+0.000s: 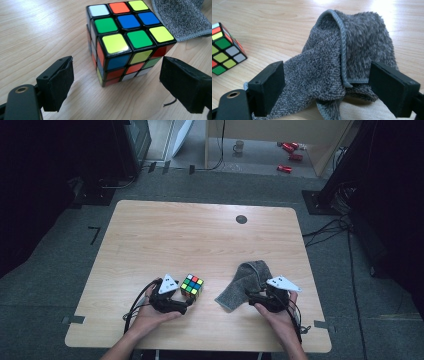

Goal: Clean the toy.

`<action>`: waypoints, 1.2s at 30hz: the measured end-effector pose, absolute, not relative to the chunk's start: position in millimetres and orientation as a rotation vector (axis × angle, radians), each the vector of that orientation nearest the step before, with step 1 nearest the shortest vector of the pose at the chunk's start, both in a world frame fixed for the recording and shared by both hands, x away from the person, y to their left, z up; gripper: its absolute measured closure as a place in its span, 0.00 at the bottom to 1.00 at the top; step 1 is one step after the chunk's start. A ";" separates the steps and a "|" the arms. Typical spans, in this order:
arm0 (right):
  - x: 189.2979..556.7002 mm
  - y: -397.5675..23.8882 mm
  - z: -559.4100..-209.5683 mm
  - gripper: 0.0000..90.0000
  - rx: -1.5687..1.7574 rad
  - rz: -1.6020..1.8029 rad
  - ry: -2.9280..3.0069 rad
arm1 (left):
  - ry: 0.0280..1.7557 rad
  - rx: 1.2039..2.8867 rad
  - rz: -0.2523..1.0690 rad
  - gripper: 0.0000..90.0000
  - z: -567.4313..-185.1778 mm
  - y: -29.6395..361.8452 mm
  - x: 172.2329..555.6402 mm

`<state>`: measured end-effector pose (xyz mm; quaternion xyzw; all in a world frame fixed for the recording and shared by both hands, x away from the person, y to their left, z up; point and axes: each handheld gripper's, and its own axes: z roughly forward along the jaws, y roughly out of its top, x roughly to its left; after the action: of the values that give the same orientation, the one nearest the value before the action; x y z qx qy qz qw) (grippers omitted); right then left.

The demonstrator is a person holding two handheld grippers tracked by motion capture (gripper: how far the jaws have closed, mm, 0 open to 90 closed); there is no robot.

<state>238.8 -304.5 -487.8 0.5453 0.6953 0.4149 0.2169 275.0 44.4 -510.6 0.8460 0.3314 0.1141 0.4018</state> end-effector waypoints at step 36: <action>238.3 -298.2 -493.2 0.16 1.508 1.102 1.964 | 0.921 2.189 0.295 0.28 -514.6 40.9 285.1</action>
<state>238.3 -298.2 -493.2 0.5436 0.7078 0.3972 0.2139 285.1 40.9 -514.6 0.8514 0.3582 0.1149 0.3654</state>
